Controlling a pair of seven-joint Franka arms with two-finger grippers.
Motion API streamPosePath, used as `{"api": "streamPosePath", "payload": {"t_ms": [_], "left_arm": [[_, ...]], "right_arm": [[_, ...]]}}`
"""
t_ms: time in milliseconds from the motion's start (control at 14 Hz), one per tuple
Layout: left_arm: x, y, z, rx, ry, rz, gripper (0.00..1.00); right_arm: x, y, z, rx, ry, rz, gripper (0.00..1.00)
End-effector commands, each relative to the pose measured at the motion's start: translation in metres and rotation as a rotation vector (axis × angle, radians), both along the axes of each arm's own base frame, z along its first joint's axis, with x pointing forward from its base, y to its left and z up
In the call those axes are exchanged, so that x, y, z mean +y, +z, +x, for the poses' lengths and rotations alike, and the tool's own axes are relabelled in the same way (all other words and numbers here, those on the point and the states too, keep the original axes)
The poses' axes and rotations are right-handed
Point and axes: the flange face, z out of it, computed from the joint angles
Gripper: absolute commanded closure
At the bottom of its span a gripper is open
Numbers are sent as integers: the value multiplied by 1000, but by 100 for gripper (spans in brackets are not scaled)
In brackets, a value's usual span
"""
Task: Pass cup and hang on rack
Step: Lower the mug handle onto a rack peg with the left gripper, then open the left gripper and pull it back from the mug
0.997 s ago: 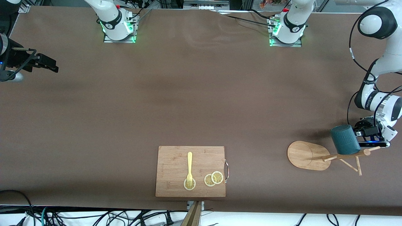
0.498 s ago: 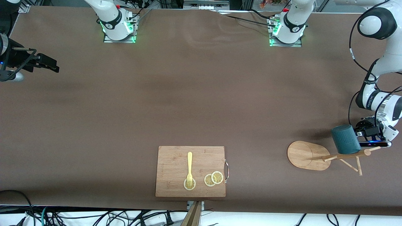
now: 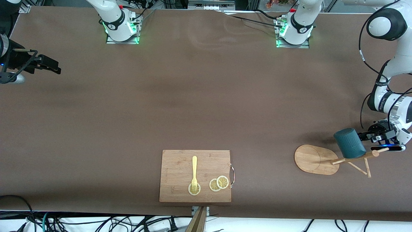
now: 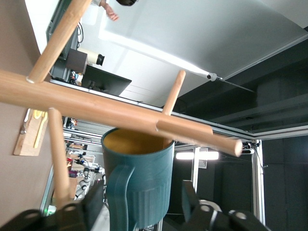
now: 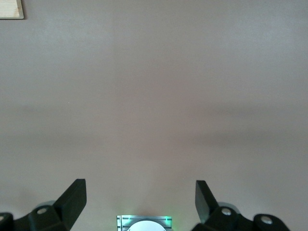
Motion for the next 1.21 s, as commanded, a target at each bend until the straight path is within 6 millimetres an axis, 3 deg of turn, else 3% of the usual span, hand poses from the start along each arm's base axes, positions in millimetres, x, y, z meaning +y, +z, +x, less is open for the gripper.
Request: {"api": "streamPosePath", "payload": {"t_ms": [0, 285, 641, 1139], "left_arm": [[7, -6, -6, 1, -31, 60, 0], [19, -1, -15, -95, -65, 165, 0], [54, 7, -38, -163, -133, 330, 0], [83, 60, -45, -171, -285, 538, 0]], "right_arm": [[3, 2, -1, 11, -8, 14, 0], [3, 3, -1, 7, -10, 14, 0], [3, 3, -1, 4, -10, 18, 0], [4, 3, -1, 4, -10, 21, 0]]}}
